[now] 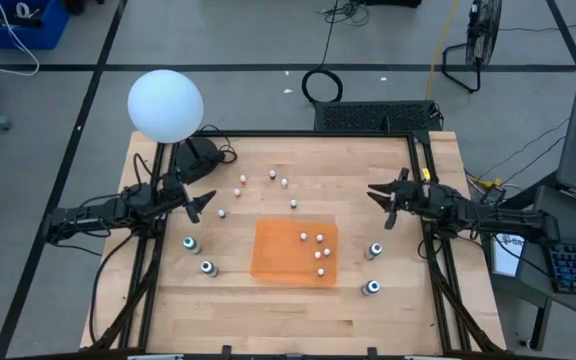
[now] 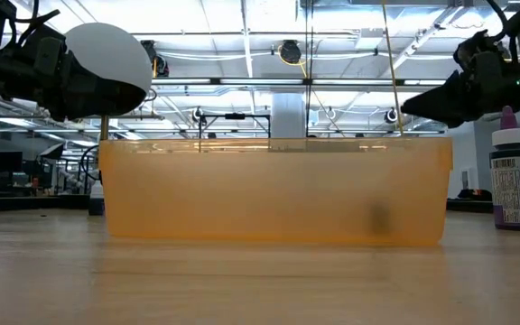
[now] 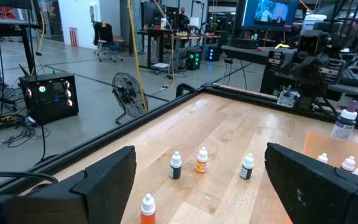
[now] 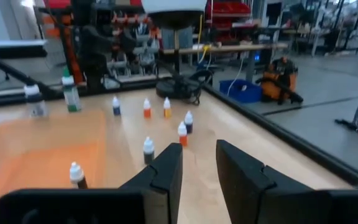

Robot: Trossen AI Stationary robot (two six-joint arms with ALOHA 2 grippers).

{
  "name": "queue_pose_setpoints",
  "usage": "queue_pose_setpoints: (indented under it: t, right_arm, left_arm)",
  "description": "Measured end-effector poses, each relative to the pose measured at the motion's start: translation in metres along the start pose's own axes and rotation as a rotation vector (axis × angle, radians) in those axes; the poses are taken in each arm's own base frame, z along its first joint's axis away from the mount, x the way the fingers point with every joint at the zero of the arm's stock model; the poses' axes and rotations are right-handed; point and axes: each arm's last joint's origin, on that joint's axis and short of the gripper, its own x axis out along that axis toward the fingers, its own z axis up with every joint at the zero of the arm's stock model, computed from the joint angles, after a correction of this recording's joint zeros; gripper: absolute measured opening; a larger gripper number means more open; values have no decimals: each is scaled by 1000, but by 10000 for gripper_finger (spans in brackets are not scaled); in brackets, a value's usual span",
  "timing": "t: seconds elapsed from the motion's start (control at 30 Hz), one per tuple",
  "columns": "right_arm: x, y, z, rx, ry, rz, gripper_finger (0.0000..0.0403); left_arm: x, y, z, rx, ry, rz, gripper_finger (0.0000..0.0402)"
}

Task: Pick & Place food coloring
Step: Put the blue food coloring bottle into the orange bin

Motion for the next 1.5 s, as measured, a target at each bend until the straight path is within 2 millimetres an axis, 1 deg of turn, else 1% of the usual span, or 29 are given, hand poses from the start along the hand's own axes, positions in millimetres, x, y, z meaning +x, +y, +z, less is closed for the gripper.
queue_pose_setpoints:
  t: [0.17, 0.37, 0.47, 0.6, 0.73, 0.8, 0.87, 1.03, 1.13, 1.2, 1.27, 1.33, 1.43, 1.5]
  right_arm:
    - [0, 0, -1, 21, 3, 0, 86]
    - [0, 0, -1, 21, 5, 0, 85]
    - [0, 0, -1, 21, 5, 0, 86]
    - [0, 0, -1, 21, 5, 0, 86]
    - [0, 0, -1, 21, 5, 0, 84]
    - [0, 0, -1, 21, 6, 0, 85]
    - [0, 0, -1, 21, 6, 0, 86]
    - [0, 0, -1, 21, 6, 0, 85]
    - [0, 0, -1, 21, 6, 0, 84]
    - [0, 0, -1, 21, 6, 1, 86]
    - [0, 0, -1, 21, 6, 1, 86]
    - [0, 0, -1, 21, 6, 1, 86]
    - [0, 0, -1, 21, 6, 1, 84]
    - [0, 0, -1, 21, 6, 1, 85]
  left_arm:
    - [0, 0, 1, -6, -6, -1, 353]
    - [-1, -1, 10, -76, -100, -15, 353]
    - [0, -1, 9, -131, -92, -16, 353]
    - [-1, -1, 10, -96, -98, -5, 353]
    - [0, -2, 10, -149, -90, -51, 353]
    - [-1, -2, 10, -148, -89, -64, 353]
    - [0, -1, 10, -150, -96, -12, 353]
    - [-2, 8, 10, -229, -143, 282, 353]
    - [-2, 10, 8, -275, -148, 365, 353]
    - [-2, 10, 7, -278, -139, 337, 353]
    - [-1, 7, 7, -296, -123, 237, 353]
    - [0, 5, 10, -370, -123, 137, 353]
    - [5, 4, 17, -427, -70, 133, 353]
    - [11, 3, 23, -412, 23, 172, 353]
